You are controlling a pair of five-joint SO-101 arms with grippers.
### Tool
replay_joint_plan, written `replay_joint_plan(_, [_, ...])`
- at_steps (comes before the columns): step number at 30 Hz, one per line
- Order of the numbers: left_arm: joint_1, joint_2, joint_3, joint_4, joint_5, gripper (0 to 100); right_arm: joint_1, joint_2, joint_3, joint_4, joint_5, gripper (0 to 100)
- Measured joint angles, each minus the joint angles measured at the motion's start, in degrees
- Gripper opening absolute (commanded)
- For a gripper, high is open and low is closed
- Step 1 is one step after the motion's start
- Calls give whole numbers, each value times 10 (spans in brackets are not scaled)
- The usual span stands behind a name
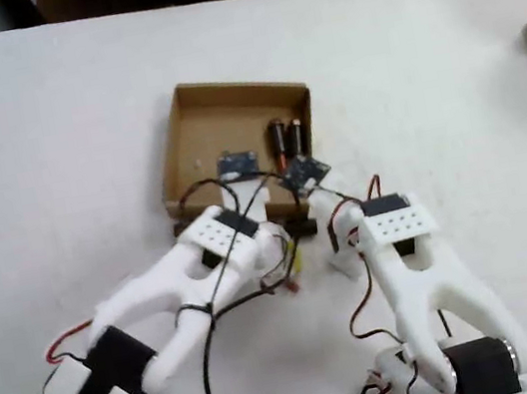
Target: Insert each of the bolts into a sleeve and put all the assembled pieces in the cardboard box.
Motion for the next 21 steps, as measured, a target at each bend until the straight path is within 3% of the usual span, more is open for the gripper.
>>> replay_joint_plan(2, [0,0,0,-1,1,20,0,0,0,0,0,16])
replay_joint_plan(15, [0,-8,-4,1,-62,25,0,0,0,0,0,16])
replay_joint_plan(18, [-2,-23,8,1,-76,90,0,0,0,0,4,16])
replay_joint_plan(21, [-15,-37,25,-4,-78,251,0,0,0,0,11,17])
